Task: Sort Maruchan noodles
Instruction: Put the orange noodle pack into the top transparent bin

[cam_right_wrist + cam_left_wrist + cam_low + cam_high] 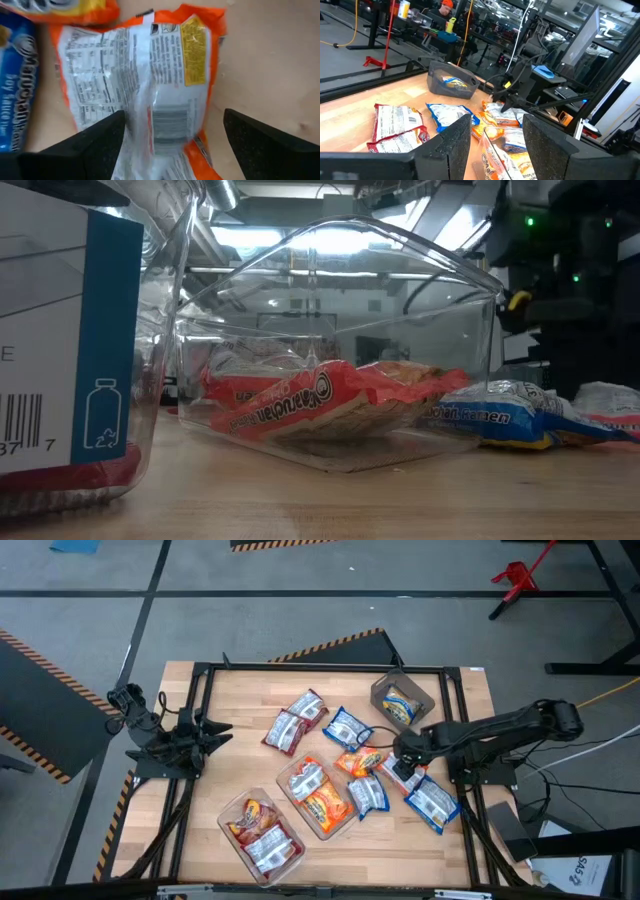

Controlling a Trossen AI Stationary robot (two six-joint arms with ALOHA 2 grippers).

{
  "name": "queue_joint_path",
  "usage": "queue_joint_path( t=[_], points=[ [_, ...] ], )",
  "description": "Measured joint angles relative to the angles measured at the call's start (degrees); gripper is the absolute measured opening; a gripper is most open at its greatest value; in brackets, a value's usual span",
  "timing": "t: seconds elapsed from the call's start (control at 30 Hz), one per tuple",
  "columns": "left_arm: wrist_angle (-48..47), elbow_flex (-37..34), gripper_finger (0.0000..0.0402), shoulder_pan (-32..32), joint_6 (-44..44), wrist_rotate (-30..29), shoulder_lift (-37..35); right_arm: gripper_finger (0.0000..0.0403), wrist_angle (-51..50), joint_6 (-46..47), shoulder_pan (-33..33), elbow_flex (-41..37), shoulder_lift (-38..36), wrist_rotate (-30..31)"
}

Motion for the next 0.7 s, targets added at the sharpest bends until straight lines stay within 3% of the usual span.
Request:
queue_joint_path(
  t=[0.17,0.27,0.7],
  points=[
    [0.02,0.0,0.0172,-0.02,0.0,-0.36,0.0,0.0321,4.96,0.01,0.0,-2.99,1.59,-2.68],
    [0.01,0.0,0.0172,0.0,-0.06,-0.42,0.0,0.0296,5.19,1.16,0.0,-3.12,2.34,-2.99],
    [0.21,0.0,0.0172,0.0,-0.04,-3.9,-0.02,0.0042,4.74,0.27,0.0,-1.35,2.38,-1.26]
  ],
)
